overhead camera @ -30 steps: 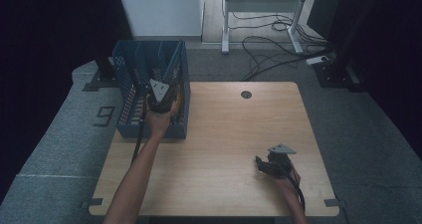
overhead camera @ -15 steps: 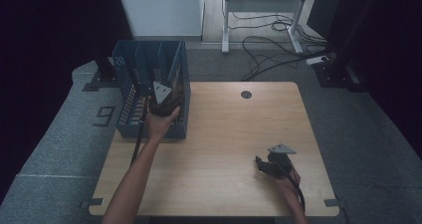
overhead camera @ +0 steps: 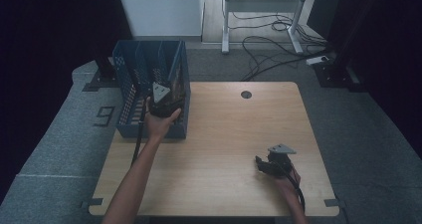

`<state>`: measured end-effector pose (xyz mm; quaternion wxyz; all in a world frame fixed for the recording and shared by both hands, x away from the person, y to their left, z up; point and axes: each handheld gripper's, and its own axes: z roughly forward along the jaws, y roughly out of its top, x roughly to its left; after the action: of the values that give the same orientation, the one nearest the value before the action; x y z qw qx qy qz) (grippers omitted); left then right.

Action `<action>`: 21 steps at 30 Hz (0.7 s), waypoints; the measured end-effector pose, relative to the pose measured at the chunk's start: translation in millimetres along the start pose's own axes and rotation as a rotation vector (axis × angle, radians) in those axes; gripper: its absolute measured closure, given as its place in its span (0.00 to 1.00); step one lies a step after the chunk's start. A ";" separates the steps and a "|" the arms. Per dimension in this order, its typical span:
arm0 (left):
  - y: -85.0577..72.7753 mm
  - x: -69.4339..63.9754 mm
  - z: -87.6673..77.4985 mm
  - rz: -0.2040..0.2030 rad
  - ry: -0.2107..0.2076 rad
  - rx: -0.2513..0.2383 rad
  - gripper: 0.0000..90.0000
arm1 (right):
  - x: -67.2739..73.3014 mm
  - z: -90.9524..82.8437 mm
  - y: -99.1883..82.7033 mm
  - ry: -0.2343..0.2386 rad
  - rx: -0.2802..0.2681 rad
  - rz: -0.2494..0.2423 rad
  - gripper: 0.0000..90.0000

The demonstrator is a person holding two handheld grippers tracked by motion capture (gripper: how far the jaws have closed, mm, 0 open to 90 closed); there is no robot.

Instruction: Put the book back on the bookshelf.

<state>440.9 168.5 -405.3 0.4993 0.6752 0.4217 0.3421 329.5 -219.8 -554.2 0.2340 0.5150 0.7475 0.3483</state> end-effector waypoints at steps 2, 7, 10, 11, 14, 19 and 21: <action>0.0 0.7 -0.5 -0.001 0.004 0.000 0.43 | 0.0 0.0 0.0 0.000 0.000 0.000 0.37; -0.8 3.4 -2.3 -0.005 0.009 0.003 0.42 | 0.0 0.0 0.0 0.000 0.000 0.000 0.37; -1.1 3.9 -4.4 -0.012 0.005 -0.004 0.42 | -0.1 0.0 0.0 0.000 0.000 0.000 0.37; -1.4 3.9 -4.9 -0.015 0.000 -0.002 0.42 | 0.0 0.0 0.0 0.000 0.000 0.000 0.37; -1.9 4.7 -5.9 -0.026 -0.012 0.003 0.41 | -0.1 0.0 0.0 0.000 0.000 0.001 0.37; -2.6 7.7 -9.8 -0.045 -0.027 0.009 0.39 | -0.1 0.0 0.0 0.000 0.001 0.001 0.37; -3.4 8.2 -11.1 -0.055 -0.035 0.013 0.39 | -0.1 0.0 0.1 0.000 0.001 0.002 0.37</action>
<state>433.6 180.7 -405.3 0.5114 0.6726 0.4335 0.3134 329.6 -219.8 -554.2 0.2332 0.5160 0.7470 0.3483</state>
